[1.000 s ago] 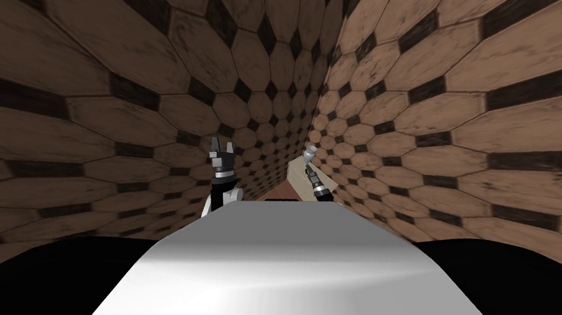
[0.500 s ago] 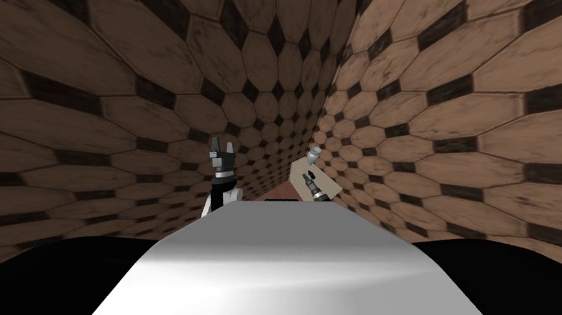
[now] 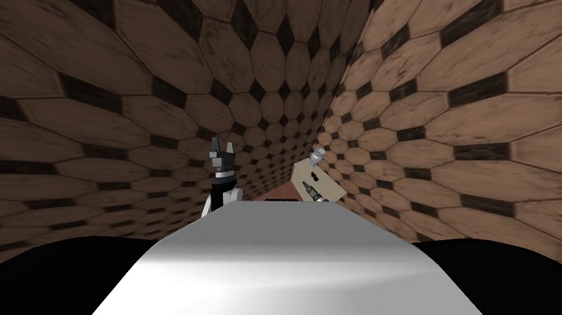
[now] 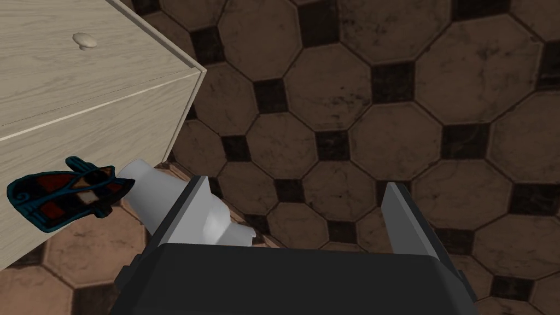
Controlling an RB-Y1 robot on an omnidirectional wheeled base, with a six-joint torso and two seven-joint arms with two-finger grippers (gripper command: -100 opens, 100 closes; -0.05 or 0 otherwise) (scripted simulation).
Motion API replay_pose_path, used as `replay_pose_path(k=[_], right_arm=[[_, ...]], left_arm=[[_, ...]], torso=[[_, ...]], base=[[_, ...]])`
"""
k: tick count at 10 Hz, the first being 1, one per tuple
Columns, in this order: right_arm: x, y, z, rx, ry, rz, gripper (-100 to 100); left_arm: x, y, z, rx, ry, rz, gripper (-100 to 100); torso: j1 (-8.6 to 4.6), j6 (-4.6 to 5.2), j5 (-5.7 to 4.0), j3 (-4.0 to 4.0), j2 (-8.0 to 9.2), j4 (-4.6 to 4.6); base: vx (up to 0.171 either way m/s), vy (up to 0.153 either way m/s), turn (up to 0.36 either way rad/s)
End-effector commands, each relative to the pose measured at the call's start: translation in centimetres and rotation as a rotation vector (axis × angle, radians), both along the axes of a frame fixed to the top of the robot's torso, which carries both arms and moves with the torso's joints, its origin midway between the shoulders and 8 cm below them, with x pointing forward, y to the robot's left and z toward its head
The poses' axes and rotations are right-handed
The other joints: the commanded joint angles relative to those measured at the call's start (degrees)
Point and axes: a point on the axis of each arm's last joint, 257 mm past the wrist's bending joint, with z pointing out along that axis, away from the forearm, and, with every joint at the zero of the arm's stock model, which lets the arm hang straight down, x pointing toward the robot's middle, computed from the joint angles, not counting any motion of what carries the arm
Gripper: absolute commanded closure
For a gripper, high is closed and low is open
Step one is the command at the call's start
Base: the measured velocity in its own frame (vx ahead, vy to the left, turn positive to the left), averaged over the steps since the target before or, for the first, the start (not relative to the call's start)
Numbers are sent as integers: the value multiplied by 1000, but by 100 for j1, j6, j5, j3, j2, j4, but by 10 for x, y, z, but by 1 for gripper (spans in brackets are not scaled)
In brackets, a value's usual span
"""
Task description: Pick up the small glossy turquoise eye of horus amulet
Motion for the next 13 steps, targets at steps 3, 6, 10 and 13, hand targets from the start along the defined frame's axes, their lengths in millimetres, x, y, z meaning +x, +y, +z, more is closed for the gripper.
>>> replay_pose_path(k=[3,6,10,13], right_arm=[[-35,-19,-54,-115,114,59,-100],[-70,-45,-95,-221,211,113,-100],[-121,-97,-140,-382,339,190,-100],[-135,-116,-150,-432,375,214,-100]], left_arm=[[0,0,0,0,0,0,0],[0,0,0,0,0,0,0],[0,0,0,0,0,0,0],[0,0,0,0,0,0,0]], torso=[[2,1,0,-1,-1,-1],[6,1,2,-4,-6,-2],[3,1,1,-6,-10,-2],[-2,2,-1,1,2,0]], base=[[15,17,136],[32,29,146],[44,26,191],[15,7,72]])
